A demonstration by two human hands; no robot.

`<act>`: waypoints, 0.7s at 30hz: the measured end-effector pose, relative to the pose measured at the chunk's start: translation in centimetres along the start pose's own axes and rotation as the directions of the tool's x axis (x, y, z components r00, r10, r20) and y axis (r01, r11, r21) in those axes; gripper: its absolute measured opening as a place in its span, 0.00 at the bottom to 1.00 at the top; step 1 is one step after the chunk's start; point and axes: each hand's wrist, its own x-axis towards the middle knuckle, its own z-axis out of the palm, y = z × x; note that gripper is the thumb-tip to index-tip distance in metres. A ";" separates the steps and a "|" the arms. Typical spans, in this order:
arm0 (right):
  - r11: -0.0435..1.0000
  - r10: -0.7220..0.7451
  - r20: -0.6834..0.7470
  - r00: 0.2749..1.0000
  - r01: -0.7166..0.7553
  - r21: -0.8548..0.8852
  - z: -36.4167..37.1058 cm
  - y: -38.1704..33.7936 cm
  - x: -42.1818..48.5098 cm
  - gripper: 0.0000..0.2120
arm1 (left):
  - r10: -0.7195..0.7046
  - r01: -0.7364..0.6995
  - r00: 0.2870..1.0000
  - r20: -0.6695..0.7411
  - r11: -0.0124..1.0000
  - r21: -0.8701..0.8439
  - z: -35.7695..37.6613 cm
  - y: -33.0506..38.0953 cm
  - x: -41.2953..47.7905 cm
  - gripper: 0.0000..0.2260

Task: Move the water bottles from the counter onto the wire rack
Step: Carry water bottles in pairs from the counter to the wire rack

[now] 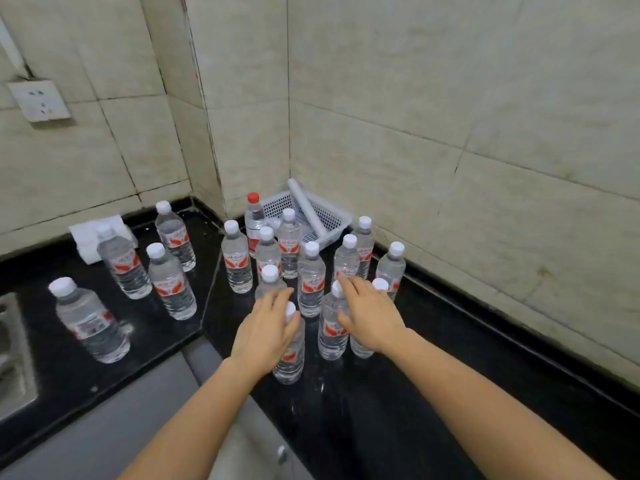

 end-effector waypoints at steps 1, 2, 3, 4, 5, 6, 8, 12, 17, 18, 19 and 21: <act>1.000 0.009 0.017 1.000 -0.009 0.009 0.2 -0.1 0.7 0.32 | 0.016 -0.016 1.000 0.021 1.000 -0.003 0.2 -0.4 0.1 0.21; 1.000 0.014 0.024 1.000 -0.015 0.024 0.5 -0.1 1.3 0.32 | 0.030 -0.030 0.999 0.018 0.999 -0.021 0.6 -0.9 0.4 0.21; 1.000 0.020 0.037 0.999 -0.020 0.016 0.9 -0.1 1.7 0.32 | 0.040 -0.039 0.999 0.026 0.999 -0.037 0.9 -1.4 0.3 0.21; 0.999 0.029 0.055 0.998 -0.030 0.017 1.0 -0.2 2.0 0.31 | 0.035 -0.032 0.998 0.043 0.997 -0.069 1.1 -1.6 0.1 0.22; 0.999 0.040 0.063 0.997 -0.042 0.022 1.3 -0.2 2.3 0.31 | 0.028 -0.024 0.999 0.043 0.994 -0.105 1.3 -1.7 0.0 0.22; 0.998 0.047 0.059 0.997 -0.049 0.029 1.7 -0.1 2.4 0.31 | 0.035 -0.030 0.999 0.037 0.991 -0.127 1.5 -1.8 -0.1 0.23; 0.999 0.031 0.021 0.999 -0.031 -0.008 1.8 0.1 2.3 0.30 | 0.083 -0.079 0.996 0.039 0.991 -0.107 1.4 -1.8 -0.1 0.22; 0.987 -0.061 0.004 0.998 0.061 -0.148 1.9 0.1 1.0 0.23 | 0.166 -0.165 0.980 0.106 0.986 -0.020 0.8 -2.5 0.2 0.22; 0.992 -0.059 -0.006 0.998 0.058 -0.112 1.7 0.4 -1.5 0.17 | 0.179 -0.188 0.978 0.109 0.979 0.082 -0.1 -0.9 -0.2 0.17; 0.997 -0.035 -0.003 0.999 0.035 -0.064 1.3 0.8 -2.1 0.16 | 0.175 -0.185 0.978 0.111 0.979 0.090 -0.2 -0.2 -0.4 0.17; 1.000 -0.013 -0.009 1.000 0.013 -0.008 0.7 1.4 -2.7 0.16 | 0.179 -0.189 0.978 0.110 0.977 0.095 -0.2 0.5 -0.7 0.16; 0.990 0.049 -0.016 0.999 -0.047 0.136 -0.5 2.9 -4.6 0.13 | 0.215 -0.224 0.972 0.092 0.970 0.093 -0.3 2.2 -1.4 0.16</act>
